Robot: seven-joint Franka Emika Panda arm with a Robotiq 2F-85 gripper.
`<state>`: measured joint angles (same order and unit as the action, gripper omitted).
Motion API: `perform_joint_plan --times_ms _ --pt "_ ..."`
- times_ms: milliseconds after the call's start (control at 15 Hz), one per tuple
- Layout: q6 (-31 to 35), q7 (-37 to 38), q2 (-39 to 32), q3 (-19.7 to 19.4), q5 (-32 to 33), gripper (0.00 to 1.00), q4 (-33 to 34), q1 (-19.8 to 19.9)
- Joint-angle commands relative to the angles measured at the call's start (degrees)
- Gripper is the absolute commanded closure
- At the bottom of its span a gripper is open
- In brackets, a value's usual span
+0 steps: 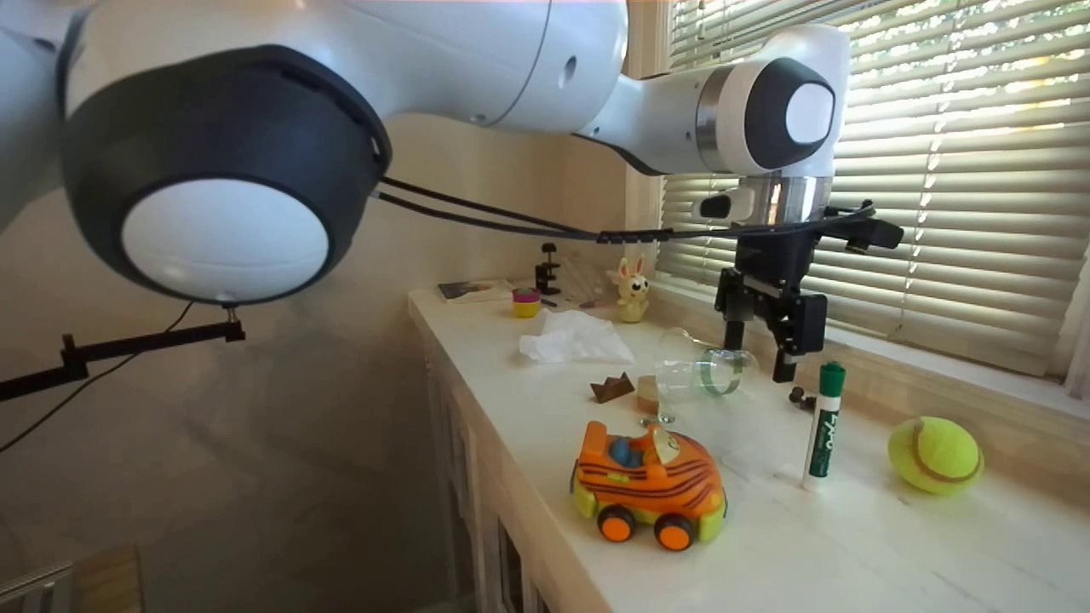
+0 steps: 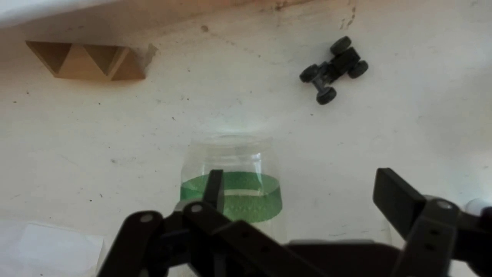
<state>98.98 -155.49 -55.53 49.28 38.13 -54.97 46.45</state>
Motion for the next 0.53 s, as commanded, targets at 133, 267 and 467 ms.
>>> perform_joint_plan --times_ms 133,267,467 --pt "0.91 -1.73 -2.69 3.58 2.74 0.00 3.57 -0.31" --pt "0.62 -1.74 -3.49 4.62 3.35 0.00 4.25 -0.54" --pt "0.37 -1.74 -4.88 5.98 4.84 0.00 4.82 -0.85"
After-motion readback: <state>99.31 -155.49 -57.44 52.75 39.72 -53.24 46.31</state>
